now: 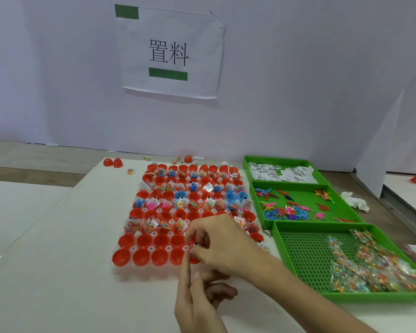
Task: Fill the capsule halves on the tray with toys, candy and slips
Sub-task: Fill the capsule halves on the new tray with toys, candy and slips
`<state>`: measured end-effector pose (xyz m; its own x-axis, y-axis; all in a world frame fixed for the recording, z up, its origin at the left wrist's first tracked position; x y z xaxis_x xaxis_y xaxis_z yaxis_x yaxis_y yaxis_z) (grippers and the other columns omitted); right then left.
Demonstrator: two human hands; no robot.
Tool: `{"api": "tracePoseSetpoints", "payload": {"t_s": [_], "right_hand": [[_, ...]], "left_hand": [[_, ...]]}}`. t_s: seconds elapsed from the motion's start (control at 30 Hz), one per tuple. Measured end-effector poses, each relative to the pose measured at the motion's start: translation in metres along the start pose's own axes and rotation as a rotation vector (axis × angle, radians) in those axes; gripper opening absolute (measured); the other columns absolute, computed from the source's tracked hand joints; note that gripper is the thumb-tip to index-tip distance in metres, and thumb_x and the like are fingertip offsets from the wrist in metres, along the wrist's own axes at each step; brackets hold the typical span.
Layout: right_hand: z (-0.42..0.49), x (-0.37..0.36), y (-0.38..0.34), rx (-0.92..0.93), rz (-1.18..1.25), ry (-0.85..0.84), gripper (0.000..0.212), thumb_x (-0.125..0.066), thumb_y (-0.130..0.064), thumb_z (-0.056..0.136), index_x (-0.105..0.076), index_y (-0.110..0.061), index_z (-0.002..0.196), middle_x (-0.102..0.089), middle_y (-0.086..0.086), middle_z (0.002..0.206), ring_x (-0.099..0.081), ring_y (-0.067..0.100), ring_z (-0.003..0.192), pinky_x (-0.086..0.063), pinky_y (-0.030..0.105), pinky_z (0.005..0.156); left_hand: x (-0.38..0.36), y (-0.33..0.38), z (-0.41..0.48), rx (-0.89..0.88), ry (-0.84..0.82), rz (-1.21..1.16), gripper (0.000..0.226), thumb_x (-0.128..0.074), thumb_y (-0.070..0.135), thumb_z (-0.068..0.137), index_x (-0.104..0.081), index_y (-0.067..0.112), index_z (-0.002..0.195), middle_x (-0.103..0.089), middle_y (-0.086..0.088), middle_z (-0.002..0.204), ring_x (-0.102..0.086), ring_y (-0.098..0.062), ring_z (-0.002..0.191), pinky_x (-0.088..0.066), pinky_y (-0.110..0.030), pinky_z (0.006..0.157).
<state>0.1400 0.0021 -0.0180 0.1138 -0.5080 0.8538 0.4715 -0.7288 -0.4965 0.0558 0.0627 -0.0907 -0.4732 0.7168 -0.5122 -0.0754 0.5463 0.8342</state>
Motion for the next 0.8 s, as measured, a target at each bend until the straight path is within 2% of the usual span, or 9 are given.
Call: {"api": "tracePoseSetpoints", "payload": {"t_s": [0.1, 0.27, 0.3, 0.37, 0.43, 0.5, 0.57, 0.63, 0.8], "right_hand": [[-0.002, 0.002, 0.004, 0.003, 0.045, 0.014, 0.013, -0.073, -0.031, 0.087, -0.072, -0.029, 0.099, -0.064, -0.016, 0.081, -0.062, 0.002, 0.077, -0.047, 0.014, 0.07], [0.003, 0.014, 0.013, -0.01, 0.195, 0.058, 0.008, -0.07, -0.039, 0.089, -0.073, -0.032, 0.092, -0.069, -0.017, 0.087, -0.063, 0.0, 0.085, -0.05, 0.012, 0.073], [0.008, 0.025, 0.021, -0.025, 0.215, 0.107, 0.004, -0.069, -0.037, 0.09, -0.072, -0.034, 0.089, -0.069, -0.02, 0.085, -0.063, -0.003, 0.085, -0.049, 0.01, 0.072], [0.021, 0.055, 0.048, -0.089, 0.207, 0.266, 0.015, -0.067, -0.026, 0.093, -0.07, -0.04, 0.088, -0.068, -0.024, 0.086, -0.062, -0.007, 0.084, -0.047, 0.008, 0.065], [0.035, 0.089, 0.088, -0.203, 0.124, 0.427, 0.023, -0.061, -0.011, 0.096, -0.073, -0.031, 0.101, -0.071, -0.014, 0.101, -0.064, -0.002, 0.079, -0.048, 0.006, 0.066], [0.047, 0.113, 0.136, -0.359, -0.093, 0.417, 0.034, -0.053, -0.003, 0.096, -0.068, -0.019, 0.122, -0.068, 0.001, 0.125, -0.064, 0.008, 0.102, -0.05, 0.017, 0.091], [0.053, 0.119, 0.182, -0.505, -0.339, 0.23, 0.04, -0.052, -0.006, 0.097, -0.061, -0.019, 0.134, -0.057, 0.004, 0.142, -0.053, 0.022, 0.13, -0.038, 0.047, 0.113], [0.05, 0.117, 0.21, -0.558, -0.429, 0.123, 0.032, -0.054, -0.014, 0.099, -0.066, -0.019, 0.128, -0.058, 0.004, 0.142, -0.05, 0.025, 0.133, -0.032, 0.054, 0.116], [0.038, 0.119, 0.219, -0.458, -0.376, 0.323, 0.02, -0.066, -0.012, 0.093, -0.076, -0.015, 0.111, -0.071, 0.005, 0.122, -0.062, 0.024, 0.118, -0.043, 0.048, 0.109]], "left_hand": [[-0.001, 0.002, 0.0, -0.004, -0.007, 0.005, 0.043, -0.034, -0.001, 0.1, -0.052, 0.01, 0.137, -0.062, -0.024, 0.054, -0.05, -0.026, 0.032, -0.047, -0.026, 0.036], [-0.001, 0.002, 0.001, -0.011, -0.02, -0.014, 0.042, -0.035, 0.0, 0.1, -0.053, 0.011, 0.136, -0.062, -0.021, 0.053, -0.05, -0.025, 0.031, -0.047, -0.025, 0.036], [0.0, 0.002, 0.001, -0.013, -0.024, -0.019, 0.042, -0.034, 0.001, 0.101, -0.052, 0.012, 0.136, -0.063, -0.021, 0.054, -0.051, -0.025, 0.032, -0.047, -0.025, 0.036], [0.0, 0.001, 0.001, -0.018, -0.046, -0.019, 0.042, -0.034, 0.001, 0.101, -0.052, 0.013, 0.137, -0.063, -0.021, 0.055, -0.052, -0.025, 0.032, -0.048, -0.026, 0.037], [0.0, -0.001, 0.002, -0.026, -0.066, -0.008, 0.042, -0.035, 0.0, 0.101, -0.052, 0.014, 0.137, -0.064, -0.022, 0.056, -0.053, -0.026, 0.034, -0.049, -0.025, 0.038], [0.001, -0.001, 0.003, -0.025, -0.077, -0.01, 0.042, -0.035, -0.001, 0.101, -0.051, 0.014, 0.137, -0.064, -0.022, 0.057, -0.055, -0.027, 0.035, -0.049, -0.025, 0.038], [0.002, -0.003, 0.005, -0.013, -0.102, -0.024, 0.041, -0.033, 0.002, 0.102, -0.05, 0.016, 0.137, -0.065, -0.022, 0.059, -0.056, -0.027, 0.036, -0.049, -0.024, 0.039], [0.004, -0.005, 0.008, 0.008, -0.131, -0.033, 0.042, -0.031, 0.003, 0.103, -0.047, 0.018, 0.139, -0.065, -0.022, 0.06, -0.057, -0.028, 0.037, -0.05, -0.025, 0.04], [0.0, -0.007, 0.01, 0.033, -0.187, -0.027, 0.044, -0.03, 0.0, 0.103, -0.044, 0.016, 0.142, -0.064, -0.021, 0.058, -0.056, -0.029, 0.036, -0.05, -0.024, 0.039]]}}
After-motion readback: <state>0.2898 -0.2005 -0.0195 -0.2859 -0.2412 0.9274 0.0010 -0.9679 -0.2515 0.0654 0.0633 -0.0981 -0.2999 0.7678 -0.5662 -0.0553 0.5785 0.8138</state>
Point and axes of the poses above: each hand's wrist, its own z-axis towards the middle knuckle, its own x-axis out of the back of the hand, y = z × x, the point moved 7 cm from there along z, towards the middle knuckle
